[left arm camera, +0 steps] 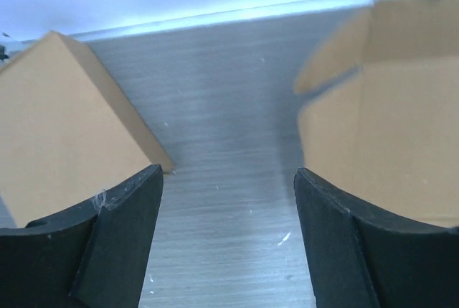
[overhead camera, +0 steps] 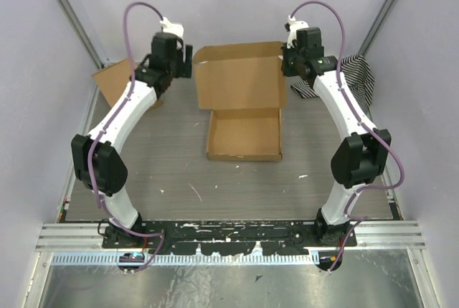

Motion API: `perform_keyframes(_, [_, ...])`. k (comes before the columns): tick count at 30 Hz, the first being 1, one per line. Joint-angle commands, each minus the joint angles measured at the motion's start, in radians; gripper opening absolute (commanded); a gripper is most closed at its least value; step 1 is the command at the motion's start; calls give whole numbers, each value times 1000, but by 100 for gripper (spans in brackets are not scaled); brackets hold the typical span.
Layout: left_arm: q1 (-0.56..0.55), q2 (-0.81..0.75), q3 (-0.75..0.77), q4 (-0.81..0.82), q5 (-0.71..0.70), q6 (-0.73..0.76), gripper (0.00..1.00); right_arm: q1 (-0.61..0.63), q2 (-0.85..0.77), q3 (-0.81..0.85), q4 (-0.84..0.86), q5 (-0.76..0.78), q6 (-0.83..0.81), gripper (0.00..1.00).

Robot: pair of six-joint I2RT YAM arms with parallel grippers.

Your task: Fold the paper box

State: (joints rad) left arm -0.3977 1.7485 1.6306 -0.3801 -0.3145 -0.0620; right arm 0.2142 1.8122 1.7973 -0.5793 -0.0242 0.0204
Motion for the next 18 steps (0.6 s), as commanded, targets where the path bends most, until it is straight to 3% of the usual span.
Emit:
perform_keyframes(1, [61, 33, 188, -207, 97, -19, 78, -2, -103, -62, 156, 4, -75, 1])
perform_keyframes(9, [58, 45, 261, -301, 458, -30, 64, -1, -197, -231, 302, -48, -71, 1])
perform_keyframes(18, [46, 45, 184, -284, 352, -1, 66, -2, -278, -379, 421, -80, -80, 1])
